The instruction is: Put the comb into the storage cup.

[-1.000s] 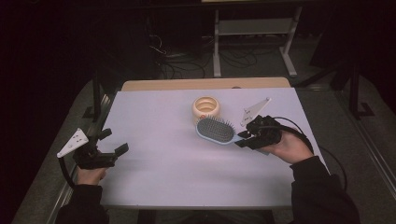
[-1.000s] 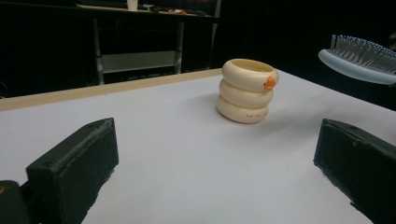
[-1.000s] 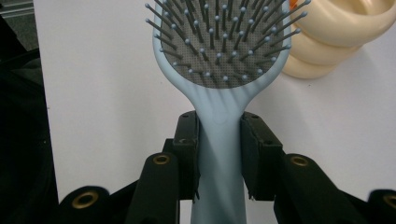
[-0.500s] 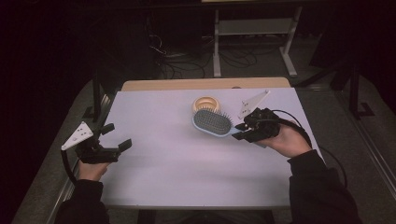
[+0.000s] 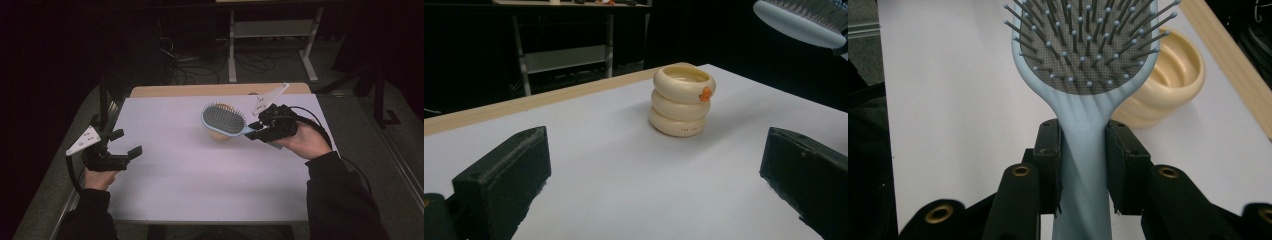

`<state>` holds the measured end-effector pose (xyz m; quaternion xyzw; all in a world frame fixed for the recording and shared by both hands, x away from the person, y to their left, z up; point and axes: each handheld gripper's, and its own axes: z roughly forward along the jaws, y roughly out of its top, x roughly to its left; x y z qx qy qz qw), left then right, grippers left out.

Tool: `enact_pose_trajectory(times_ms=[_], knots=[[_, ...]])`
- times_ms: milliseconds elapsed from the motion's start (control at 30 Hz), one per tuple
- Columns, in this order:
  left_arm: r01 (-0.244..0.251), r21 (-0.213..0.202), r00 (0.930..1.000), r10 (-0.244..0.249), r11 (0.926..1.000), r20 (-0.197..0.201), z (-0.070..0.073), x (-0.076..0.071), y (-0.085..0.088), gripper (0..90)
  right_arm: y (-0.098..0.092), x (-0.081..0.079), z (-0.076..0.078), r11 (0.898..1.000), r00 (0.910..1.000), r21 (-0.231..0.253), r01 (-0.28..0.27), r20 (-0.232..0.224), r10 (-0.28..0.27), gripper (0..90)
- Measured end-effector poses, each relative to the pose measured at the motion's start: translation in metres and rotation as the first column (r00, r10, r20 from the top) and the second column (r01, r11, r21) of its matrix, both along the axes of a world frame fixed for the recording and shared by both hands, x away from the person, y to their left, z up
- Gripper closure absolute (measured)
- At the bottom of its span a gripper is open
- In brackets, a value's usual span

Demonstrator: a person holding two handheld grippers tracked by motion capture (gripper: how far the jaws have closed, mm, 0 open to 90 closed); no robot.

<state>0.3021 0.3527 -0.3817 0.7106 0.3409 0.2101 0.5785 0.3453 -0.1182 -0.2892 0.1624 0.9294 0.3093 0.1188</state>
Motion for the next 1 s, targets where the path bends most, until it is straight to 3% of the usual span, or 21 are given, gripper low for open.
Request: enact_pose_trajectory(times_ms=[567,1000], knots=[[0.05,0.011,0.9986,-0.051,0.9987,0.015,0.025,0.01,-0.016,0.0,0.018,0.008,0.021,1.0,0.9993,0.012,-0.025,0.027,0.024,68.3],[0.078,0.017,0.9967,-0.079,0.9968,0.022,0.035,0.018,-0.035,0.0,0.034,0.009,0.033,0.999,0.998,0.023,-0.046,0.045,0.045,68.4]])
